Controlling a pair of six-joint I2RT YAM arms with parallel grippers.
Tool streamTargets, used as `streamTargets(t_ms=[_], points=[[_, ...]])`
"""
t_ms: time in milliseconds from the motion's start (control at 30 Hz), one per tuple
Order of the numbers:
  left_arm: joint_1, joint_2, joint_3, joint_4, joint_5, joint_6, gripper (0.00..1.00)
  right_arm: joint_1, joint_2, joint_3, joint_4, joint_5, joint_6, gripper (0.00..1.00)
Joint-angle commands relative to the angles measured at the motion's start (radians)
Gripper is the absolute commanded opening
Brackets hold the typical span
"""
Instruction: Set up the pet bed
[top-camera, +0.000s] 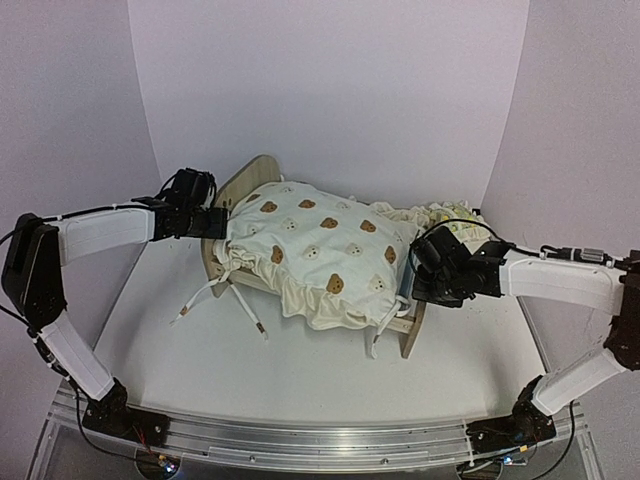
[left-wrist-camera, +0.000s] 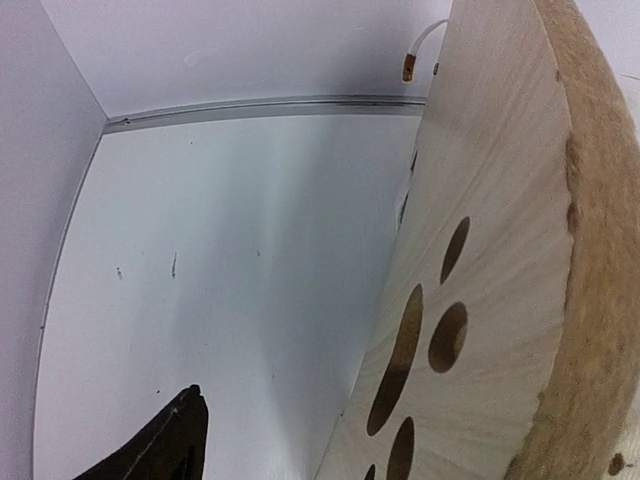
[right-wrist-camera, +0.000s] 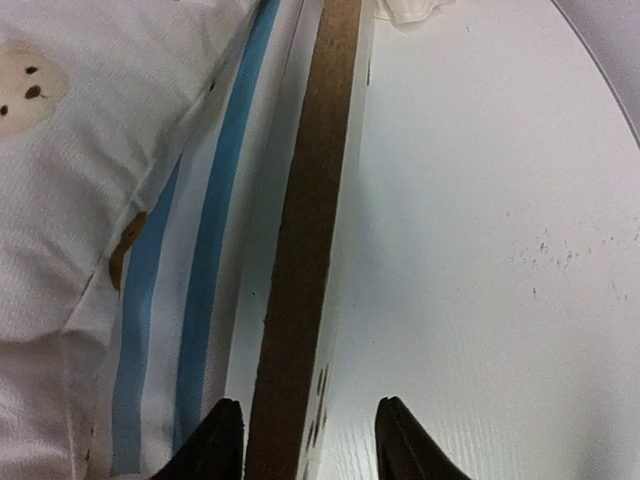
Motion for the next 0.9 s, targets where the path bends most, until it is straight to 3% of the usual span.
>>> streamTargets(t_ms=[0, 167, 400, 567, 867], points=[[0.040, -0.143, -0.005, -0.053, -0.072, -0.017, 0.77, 0.001, -0.055, 0.112, -0.107, 0.060, -0.147, 0.51], [0.039, -0.212, 0.004, -0.092, -0.042, -0.006, 0.98, 0.002, -0.092, 0.194, -0.137, 0.043, -0.249, 0.61], [0.040, -0.307, 0.034, -0.160, -0.015, -0.028, 1.00, 0.002, -0.150, 0.224, -0.144, -0.265, -0.313, 0.67], [0.031, -0.441, 0.026, -0.174, 0.159, -0.068, 1.00, 0.002, -0.157, 0.215, -0.138, -0.492, -0.281, 0.66], [-0.161, -0.534, -0.058, -0.172, 0.196, -0.088, 0.99, 0.003, -0.077, 0.171, -0.046, -0.684, -0.186, 0.65]])
